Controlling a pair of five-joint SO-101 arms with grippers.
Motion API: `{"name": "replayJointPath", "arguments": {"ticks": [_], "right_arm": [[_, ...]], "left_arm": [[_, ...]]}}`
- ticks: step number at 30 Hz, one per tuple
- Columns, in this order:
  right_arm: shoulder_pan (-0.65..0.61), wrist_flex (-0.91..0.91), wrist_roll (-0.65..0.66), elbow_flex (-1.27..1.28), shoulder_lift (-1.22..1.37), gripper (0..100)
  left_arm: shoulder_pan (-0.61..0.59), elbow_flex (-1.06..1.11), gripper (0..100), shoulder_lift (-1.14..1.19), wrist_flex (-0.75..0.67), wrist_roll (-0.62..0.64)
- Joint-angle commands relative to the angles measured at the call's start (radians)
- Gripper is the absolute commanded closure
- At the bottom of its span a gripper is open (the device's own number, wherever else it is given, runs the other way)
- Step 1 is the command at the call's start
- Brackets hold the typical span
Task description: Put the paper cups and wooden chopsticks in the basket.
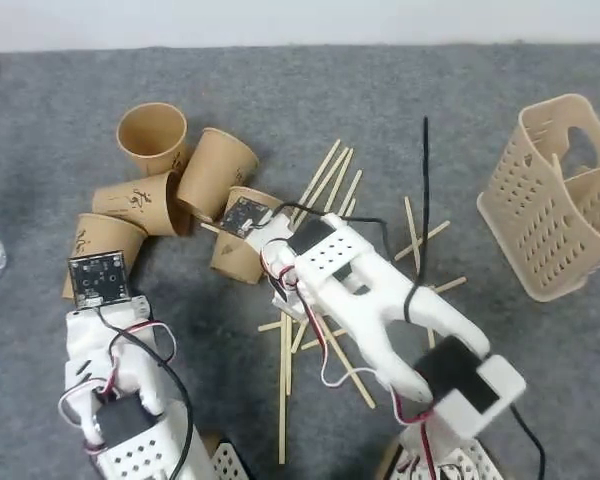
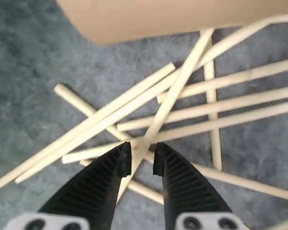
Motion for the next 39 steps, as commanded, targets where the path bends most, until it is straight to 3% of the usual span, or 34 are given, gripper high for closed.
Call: {"name": "replayJointPath", "arguments": {"ticks": [1,6,10,17,22,29,33,39], "right_arm": [[-0.010,-0.033,-0.014,-0.054,0.016,90.9],[-0.007,-0.061,-0.012,-0.052,0.042,92.0],[0.015,-0.061,-0.008,-0.052,0.073,99.3],[0.136,-0.019,-0.005,-0.054,0.048,99.2],[0.214,0.082,0.074,-0.057,-0.186,99.2],[0.318,0.262,0.167,-0.229,-0.748,99.2],[0.470,0.162,0.207,-0.339,-0.975,99.2],[0.862,-0.234,0.187,-0.296,-1.052,99.2]], "left_arm": [[-0.008,-0.010,91,-0.017,-0.029,-0.009],[-0.008,-0.004,91,-0.017,-0.034,-0.008],[-0.005,-0.004,91,-0.017,-0.032,-0.008],[-0.003,-0.004,91,-0.017,-0.032,-0.008],[-0.003,-0.002,91,-0.017,-0.032,-0.008],[-0.003,0.007,91,-0.017,-0.035,-0.009],[-0.003,0.010,91,-0.017,-0.035,-0.009],[-0.002,0.012,91,-0.017,-0.035,-0.009]]}}
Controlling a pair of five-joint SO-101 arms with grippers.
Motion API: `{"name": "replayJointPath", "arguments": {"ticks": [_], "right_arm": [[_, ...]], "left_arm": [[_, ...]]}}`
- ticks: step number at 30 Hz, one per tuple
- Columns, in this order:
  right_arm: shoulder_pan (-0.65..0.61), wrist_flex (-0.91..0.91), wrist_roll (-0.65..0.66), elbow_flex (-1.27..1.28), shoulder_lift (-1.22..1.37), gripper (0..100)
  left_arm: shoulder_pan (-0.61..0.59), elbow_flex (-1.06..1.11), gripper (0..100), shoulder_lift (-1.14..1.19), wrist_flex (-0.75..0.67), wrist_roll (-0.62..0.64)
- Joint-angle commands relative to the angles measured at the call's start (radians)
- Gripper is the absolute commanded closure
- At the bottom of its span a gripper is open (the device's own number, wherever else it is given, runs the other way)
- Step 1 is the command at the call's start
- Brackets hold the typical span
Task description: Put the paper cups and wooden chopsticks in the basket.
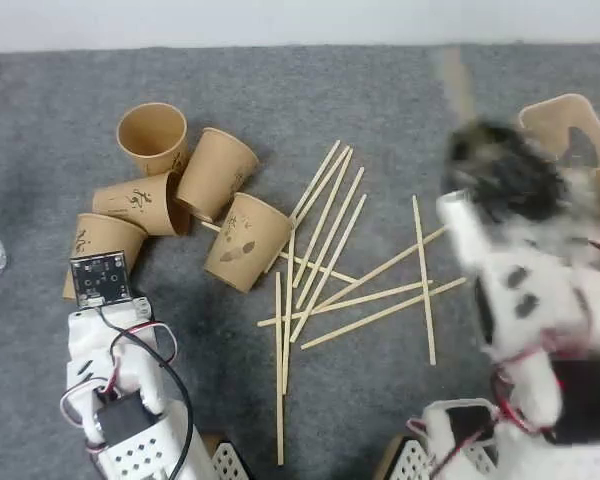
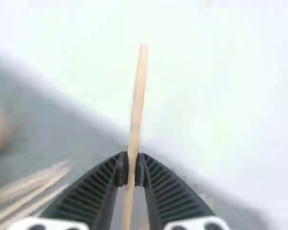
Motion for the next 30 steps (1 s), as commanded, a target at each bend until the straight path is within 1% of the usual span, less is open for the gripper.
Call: {"name": "replayJointPath", "arguments": {"ticks": [1,4,7,10,13,16,18,22,24,27,28,30], "right_arm": [[0.242,-0.263,-0.031,0.034,-0.002,99.2],[0.381,-0.456,-0.147,0.167,0.004,99.2],[0.475,-0.630,-0.233,0.330,-0.004,99.2],[0.535,-0.742,-0.279,0.453,-0.004,99.2],[0.581,-0.825,-0.287,0.542,-0.004,99.2],[0.588,-0.880,-0.284,0.618,0.001,99.2],[0.591,-0.909,-0.281,0.660,0.002,99.2],[0.590,-0.926,-0.276,0.704,-0.002,98.7],[0.590,-0.924,-0.275,0.710,-0.002,94.2],[0.593,-0.923,-0.275,0.710,-0.002,82.7],[0.593,-0.915,-0.275,0.710,-0.004,81.9],[0.591,-0.897,-0.275,0.703,-0.004,83.8]], "left_arm": [[-0.003,-0.007,91,-0.017,-0.032,-0.008],[-0.003,-0.007,91,-0.017,-0.032,-0.008],[-0.003,-0.007,91,-0.017,-0.032,-0.008],[-0.003,-0.007,91,-0.017,-0.032,-0.008],[-0.003,-0.007,91,-0.017,-0.032,-0.006],[-0.002,-0.007,91,-0.017,-0.032,-0.006],[0.023,-0.005,91,-0.017,-0.031,-0.008],[0.041,-0.005,91,-0.017,-0.028,-0.011],[0.041,-0.005,91,-0.017,-0.028,-0.011],[0.041,-0.005,91,-0.017,-0.028,-0.011],[0.041,-0.005,91,-0.017,-0.028,-0.011],[0.041,-0.005,91,-0.017,-0.028,-0.011]]}}
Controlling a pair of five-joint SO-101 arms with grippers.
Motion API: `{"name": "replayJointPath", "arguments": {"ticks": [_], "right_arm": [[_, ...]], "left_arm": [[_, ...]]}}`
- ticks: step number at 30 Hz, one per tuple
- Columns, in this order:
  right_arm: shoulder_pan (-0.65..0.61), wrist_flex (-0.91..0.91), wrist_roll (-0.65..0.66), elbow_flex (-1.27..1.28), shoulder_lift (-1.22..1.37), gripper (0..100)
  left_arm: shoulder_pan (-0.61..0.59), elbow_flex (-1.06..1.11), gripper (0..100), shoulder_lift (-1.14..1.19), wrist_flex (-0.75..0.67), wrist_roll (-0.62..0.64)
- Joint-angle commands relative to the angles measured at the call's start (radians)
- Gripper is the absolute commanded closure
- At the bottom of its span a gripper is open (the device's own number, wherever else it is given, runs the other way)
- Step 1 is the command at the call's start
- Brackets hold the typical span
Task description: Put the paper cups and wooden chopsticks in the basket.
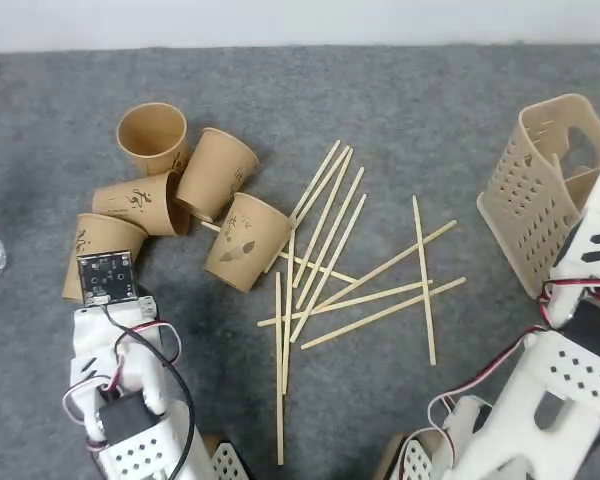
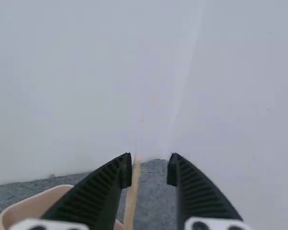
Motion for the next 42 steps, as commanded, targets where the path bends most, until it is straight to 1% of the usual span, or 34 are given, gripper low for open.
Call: {"name": "replayJointPath", "arguments": {"ticks": [1,6,8,9,12,15,17,19,26,33,37,40,42], "right_arm": [[0.010,0.005,0.000,-0.017,-0.018,84.7],[0.004,0.064,-0.009,-0.066,-0.018,85.5],[-0.062,0.163,-0.009,-0.150,-0.018,85.8],[-0.116,0.248,-0.006,-0.221,-0.008,85.8],[-0.386,0.506,0.006,-0.451,0.042,85.9],[-0.644,0.682,0.097,-0.623,0.193,85.9],[-0.753,0.765,0.115,-0.700,0.309,85.9],[-0.826,0.814,0.112,-0.758,0.415,85.9],[-1.001,0.905,0.118,-0.905,0.719,85.9],[-1.161,0.895,0.118,-0.964,0.961,85.9],[-1.190,0.866,0.118,-0.971,1.078,85.9],[-1.190,0.862,0.117,-0.987,1.133,85.9],[-1.190,0.868,0.117,-1.003,1.152,85.9]], "left_arm": [[0.006,-0.005,91,-0.017,-0.028,-0.011],[0.006,-0.005,91,-0.017,-0.028,-0.011],[0.006,-0.005,91,-0.017,-0.028,-0.011],[0.008,-0.005,91,-0.017,-0.028,-0.009],[0.009,-0.005,91,-0.017,-0.029,-0.008],[0.006,-0.005,91,-0.017,-0.028,-0.008],[0.006,-0.005,91,-0.017,-0.028,-0.006],[0.006,-0.005,91,-0.017,-0.028,-0.005],[0.009,-0.005,91,-0.017,-0.032,-0.005],[0.009,-0.005,91,-0.017,-0.032,0.006],[0.012,-0.008,91,-0.017,-0.035,0.129],[0.054,-0.007,91,-0.017,-0.075,0.249],[0.072,-0.007,91,-0.017,-0.078,0.293]]}}
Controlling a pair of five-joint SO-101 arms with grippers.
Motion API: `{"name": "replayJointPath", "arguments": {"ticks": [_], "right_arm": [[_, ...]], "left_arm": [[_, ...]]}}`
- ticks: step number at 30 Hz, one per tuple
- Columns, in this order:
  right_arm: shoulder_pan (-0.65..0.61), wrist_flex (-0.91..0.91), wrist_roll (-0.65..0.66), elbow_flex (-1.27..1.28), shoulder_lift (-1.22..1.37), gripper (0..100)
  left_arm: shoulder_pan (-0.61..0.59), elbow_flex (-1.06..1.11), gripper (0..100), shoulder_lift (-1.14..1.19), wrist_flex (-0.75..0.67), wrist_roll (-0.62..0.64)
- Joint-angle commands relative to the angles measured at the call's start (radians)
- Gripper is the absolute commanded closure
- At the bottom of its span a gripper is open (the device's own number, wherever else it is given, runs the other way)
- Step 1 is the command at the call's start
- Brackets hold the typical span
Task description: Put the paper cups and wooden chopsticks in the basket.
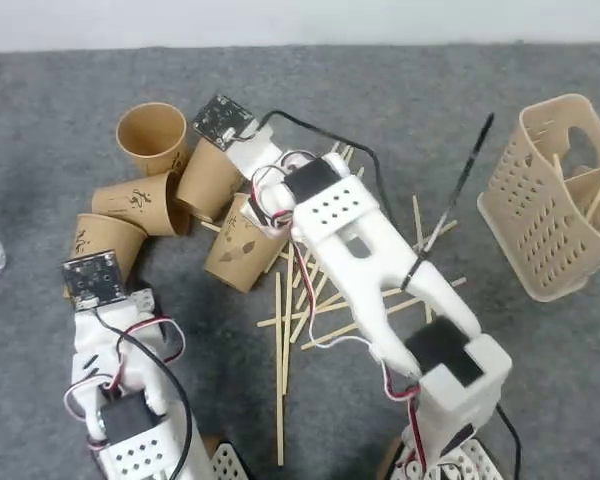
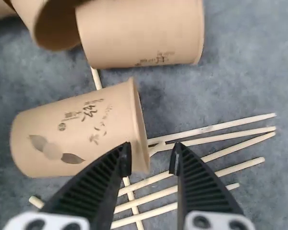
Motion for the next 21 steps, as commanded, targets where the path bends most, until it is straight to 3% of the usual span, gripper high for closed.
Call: {"name": "replayJointPath", "arguments": {"ticks": [1,21], "right_arm": [[-0.010,-0.016,0.006,-0.075,0.004,85.9],[-0.107,-0.004,0.011,-0.080,0.166,85.9]], "left_arm": [[0.043,-0.007,91,-0.017,-0.040,0.117],[0.043,-0.005,91,-0.017,-0.038,0.104]]}}
